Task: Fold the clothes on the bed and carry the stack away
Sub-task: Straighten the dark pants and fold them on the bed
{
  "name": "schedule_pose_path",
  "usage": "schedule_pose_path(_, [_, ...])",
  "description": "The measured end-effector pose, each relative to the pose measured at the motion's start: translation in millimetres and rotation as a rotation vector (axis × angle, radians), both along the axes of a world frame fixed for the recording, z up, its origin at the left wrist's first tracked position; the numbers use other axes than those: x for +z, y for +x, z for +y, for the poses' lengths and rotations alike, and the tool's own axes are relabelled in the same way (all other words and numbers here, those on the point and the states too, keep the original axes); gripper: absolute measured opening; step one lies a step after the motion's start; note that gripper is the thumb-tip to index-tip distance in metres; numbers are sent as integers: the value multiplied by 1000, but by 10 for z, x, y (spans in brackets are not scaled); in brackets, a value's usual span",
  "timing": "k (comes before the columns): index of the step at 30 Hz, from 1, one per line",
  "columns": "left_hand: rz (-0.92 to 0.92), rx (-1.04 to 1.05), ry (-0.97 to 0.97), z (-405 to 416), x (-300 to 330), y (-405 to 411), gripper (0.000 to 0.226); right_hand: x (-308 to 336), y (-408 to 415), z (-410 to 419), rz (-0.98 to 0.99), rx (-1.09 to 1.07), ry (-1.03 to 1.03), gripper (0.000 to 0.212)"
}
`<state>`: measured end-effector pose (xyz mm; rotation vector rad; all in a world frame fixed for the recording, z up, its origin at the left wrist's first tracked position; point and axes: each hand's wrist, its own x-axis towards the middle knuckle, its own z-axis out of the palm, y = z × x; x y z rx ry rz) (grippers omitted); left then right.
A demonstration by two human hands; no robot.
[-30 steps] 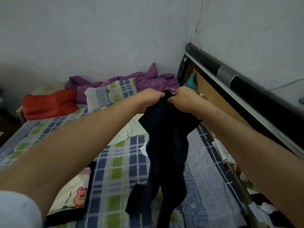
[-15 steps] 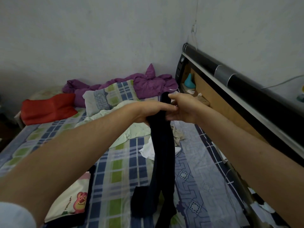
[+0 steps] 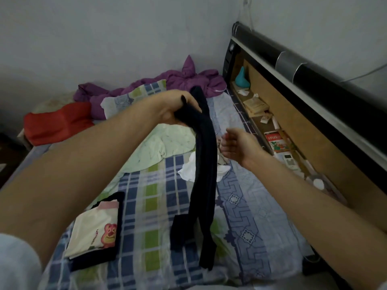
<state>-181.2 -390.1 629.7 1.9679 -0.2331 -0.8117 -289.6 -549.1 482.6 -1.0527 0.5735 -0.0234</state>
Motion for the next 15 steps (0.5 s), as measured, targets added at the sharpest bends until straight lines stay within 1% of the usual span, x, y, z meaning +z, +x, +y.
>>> schedule_pose_path(2, [82,67,-165,-57,68,-17,12,-439,-183,24,84,-56,51,40])
schedule_pose_path(4, [135,116,-285,-144,121,-72,10,-907,-431,109,226,-34,92,44])
schedule_pose_path(6, [146,145,-354,-244,139,-137,9,-1322,-674,270,377,59,166,53])
schedule_pose_path(8, [152,152,-403,-341,131,-206,10,-1654,-833,462,446,201,313,75])
schedule_pose_path(10, [152,163,-445,-419,123,-269,6,-1885,-897,617,422,311,546,101])
schedule_pose_path(11, [152,171,-468,-444,121,-291,4,-1953,-898,677,391,303,679,111])
schedule_pose_path(12, [150,179,-487,-460,117,-306,4,-1991,-878,723,350,245,818,116])
schedule_pose_path(13, [149,182,-505,-471,114,-318,5,-2013,-839,748,293,151,950,118])
schedule_pose_path(14, [140,187,-517,-478,110,-326,4,-2025,-785,760,223,33,1063,115])
schedule_pose_path(15, [131,193,-526,-474,110,-330,3,-2024,-728,763,146,-94,1148,107])
